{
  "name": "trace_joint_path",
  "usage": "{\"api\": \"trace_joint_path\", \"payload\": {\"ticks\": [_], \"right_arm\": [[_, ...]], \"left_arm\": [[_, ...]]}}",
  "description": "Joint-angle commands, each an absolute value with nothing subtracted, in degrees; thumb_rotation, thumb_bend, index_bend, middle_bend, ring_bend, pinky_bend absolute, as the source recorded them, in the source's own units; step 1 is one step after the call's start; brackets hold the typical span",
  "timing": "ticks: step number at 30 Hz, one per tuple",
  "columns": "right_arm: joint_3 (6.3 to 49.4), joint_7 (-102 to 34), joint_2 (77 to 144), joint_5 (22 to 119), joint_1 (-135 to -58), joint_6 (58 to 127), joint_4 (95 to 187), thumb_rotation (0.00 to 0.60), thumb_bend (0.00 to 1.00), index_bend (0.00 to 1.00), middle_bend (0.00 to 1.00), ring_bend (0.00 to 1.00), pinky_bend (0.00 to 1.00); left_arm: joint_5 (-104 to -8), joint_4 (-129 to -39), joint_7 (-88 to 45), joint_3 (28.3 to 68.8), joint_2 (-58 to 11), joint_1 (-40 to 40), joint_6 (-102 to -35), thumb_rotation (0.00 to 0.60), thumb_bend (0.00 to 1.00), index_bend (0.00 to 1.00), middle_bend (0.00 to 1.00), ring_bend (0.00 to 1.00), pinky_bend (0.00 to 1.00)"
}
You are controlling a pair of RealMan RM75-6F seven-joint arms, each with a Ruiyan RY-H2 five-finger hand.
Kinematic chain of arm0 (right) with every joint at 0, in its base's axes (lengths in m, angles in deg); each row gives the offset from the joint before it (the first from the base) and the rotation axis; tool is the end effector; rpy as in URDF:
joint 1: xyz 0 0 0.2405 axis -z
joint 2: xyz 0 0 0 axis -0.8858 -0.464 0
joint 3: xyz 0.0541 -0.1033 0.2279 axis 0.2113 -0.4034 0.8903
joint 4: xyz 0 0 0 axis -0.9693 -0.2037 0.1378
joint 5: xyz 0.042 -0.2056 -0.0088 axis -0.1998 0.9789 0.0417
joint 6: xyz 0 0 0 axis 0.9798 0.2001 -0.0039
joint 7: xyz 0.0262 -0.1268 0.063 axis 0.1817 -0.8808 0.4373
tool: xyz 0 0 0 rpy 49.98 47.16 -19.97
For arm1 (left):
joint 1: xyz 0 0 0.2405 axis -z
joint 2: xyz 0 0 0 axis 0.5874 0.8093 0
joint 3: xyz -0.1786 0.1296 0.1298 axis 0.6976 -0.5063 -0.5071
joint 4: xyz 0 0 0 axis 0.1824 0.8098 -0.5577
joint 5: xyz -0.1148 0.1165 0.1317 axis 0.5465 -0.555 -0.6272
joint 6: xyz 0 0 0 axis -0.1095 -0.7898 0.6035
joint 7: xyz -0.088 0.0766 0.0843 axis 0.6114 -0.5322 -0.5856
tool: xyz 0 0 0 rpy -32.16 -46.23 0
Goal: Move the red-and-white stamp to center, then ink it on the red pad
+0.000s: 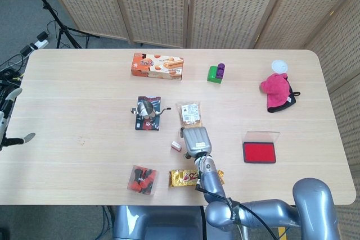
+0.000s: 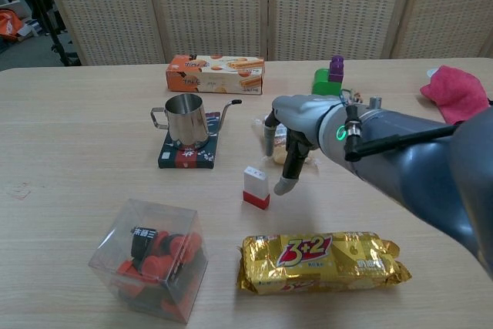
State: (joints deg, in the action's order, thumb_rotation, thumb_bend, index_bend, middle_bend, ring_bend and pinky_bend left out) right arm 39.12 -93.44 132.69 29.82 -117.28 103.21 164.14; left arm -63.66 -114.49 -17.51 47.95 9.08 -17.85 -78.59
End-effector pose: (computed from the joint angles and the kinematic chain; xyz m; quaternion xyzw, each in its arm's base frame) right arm -0.0405 -0.3099 -0.0706 0.7077 -0.4680 0.2684 0.4561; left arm -0.2742 0.2597 0.2173 -0.5636 -0.4254 -0.3983 0.5854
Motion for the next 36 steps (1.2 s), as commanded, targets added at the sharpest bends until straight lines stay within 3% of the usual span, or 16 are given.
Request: {"api": "trace_joint_path", "payload": {"ticks": [1, 17, 27, 36], "right_arm": [[39.7, -92.8, 133.5, 29.3, -117.8, 103.2, 162.9, 0.6, 0.12, 0.4, 0.89, 0.98, 1.0], [40.7, -90.8, 138.0, 28.4, -119.8, 104.4, 157.9, 0.6, 0.19, 0.44, 0.91, 0.99, 1.0], [43.7, -90.7, 140.6, 25.3, -120.7, 104.8, 154.8, 0.6, 0.26, 0.46, 0.91, 0.99, 1.0], [44.5, -91.5, 141.6, 24.1, -121.4, 105.2, 153.5, 0.6, 0.26, 0.46, 0.91, 0.99, 1.0]], "left_arm": [[-63.7, -114.5, -17.6, 48.1, 9.1, -17.9, -78.4, 0.6, 0.05, 0.0, 0.0, 0.0, 0.0], [-63.4, -114.2, -17.3, 49.0, 9.2, -18.2, -77.0, 0.6, 0.06, 0.0, 0.0, 0.0, 0.0], [-63.3, -114.3, -17.0, 49.4, 9.5, -18.4, -76.2, 0.6, 0.07, 0.0, 0.0, 0.0, 0.0], [-63.3, -114.3, -16.7, 49.8, 9.7, -18.7, -76.0, 0.6, 0.07, 0.0, 0.0, 0.0, 0.0]]}}
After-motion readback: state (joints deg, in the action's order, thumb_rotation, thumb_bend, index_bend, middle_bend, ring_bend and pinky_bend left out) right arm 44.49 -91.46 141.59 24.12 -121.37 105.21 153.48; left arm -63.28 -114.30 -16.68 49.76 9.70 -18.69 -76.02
